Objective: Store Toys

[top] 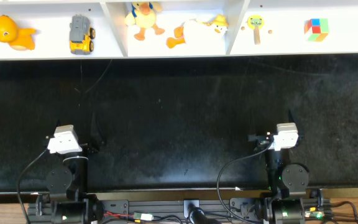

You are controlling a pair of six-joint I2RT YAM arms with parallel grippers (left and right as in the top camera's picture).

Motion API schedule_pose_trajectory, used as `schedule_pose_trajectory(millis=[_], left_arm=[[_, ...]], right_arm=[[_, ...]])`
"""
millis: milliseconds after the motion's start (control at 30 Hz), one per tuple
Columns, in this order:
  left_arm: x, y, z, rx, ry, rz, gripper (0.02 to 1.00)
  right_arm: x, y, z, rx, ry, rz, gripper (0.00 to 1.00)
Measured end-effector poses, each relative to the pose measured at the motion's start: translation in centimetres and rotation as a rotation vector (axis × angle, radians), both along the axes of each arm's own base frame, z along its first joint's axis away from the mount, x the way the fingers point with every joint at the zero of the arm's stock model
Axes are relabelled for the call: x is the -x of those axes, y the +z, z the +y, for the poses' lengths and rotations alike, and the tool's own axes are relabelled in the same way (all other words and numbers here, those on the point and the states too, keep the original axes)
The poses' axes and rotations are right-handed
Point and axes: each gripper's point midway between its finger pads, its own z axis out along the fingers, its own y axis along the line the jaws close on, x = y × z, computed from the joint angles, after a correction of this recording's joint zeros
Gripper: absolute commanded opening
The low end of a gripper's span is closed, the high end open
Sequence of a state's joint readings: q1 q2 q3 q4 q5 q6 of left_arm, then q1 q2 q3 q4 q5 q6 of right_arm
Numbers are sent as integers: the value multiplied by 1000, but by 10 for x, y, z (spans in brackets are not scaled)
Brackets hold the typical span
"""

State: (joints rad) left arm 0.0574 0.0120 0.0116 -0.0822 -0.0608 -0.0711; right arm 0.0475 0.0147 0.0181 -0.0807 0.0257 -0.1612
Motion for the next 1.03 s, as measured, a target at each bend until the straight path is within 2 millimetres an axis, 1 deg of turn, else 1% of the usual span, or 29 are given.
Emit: schedule_pose_trajectory(millis=[300,1033], left_arm=[[0,0,0,0,0,0,998],[0,0,0,0,0,0,998]], right_arm=[[0,0,-8,0,-32,0,993],[0,0,-8,0,-32,1,993]])
